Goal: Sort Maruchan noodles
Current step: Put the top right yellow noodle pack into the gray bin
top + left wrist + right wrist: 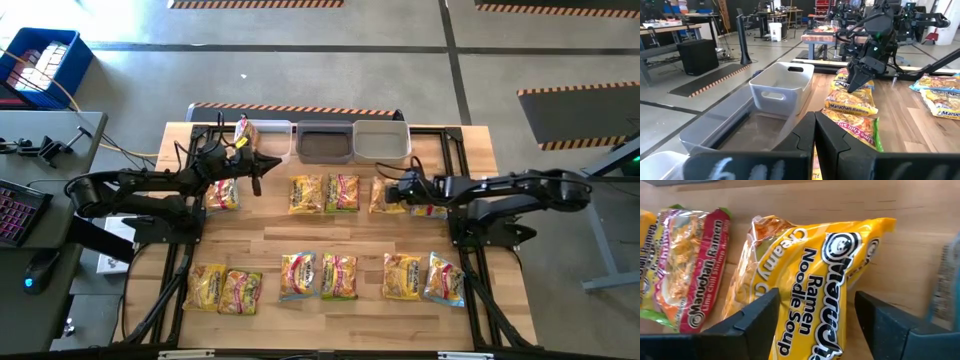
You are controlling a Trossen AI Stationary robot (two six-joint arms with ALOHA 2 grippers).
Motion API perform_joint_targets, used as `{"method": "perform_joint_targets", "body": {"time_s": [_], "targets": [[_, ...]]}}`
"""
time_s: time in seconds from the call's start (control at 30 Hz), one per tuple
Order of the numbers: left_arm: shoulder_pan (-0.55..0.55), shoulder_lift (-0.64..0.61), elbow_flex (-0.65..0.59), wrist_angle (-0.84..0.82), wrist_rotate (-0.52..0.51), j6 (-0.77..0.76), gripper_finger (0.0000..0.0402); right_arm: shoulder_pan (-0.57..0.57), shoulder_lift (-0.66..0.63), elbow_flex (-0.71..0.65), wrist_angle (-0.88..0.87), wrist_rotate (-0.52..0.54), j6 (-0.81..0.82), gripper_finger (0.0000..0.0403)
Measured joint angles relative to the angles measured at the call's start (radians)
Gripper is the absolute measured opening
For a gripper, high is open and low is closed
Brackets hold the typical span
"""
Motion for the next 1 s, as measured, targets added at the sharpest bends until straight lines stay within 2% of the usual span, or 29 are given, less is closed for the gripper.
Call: {"method": "perform_joint_targets", "body": {"time_s": [0.27, 0.73, 0.87, 1.0], "targets": [[0.0, 0.0, 0.0, -0.011, 0.0, 0.0, 0.0, 0.0, 0.036, -0.002, 0.092, -0.024, -0.029, 0.0186], [0.0, 0.0, 0.0, -0.014, 0.044, 0.0, 0.0, 0.001, 0.031, -0.005, 0.145, -0.035, -0.146, 0.0025], [0.0, 0.0, 0.0, -0.014, 0.044, 0.0, 0.0, 0.001, -0.003, -0.006, 0.142, -0.051, -0.147, 0.0006], [0.0, 0.0, 0.0, -0.014, 0.044, 0.0, 0.0, 0.001, -0.064, 0.003, 0.11, -0.079, -0.147, 0.0002]]}}
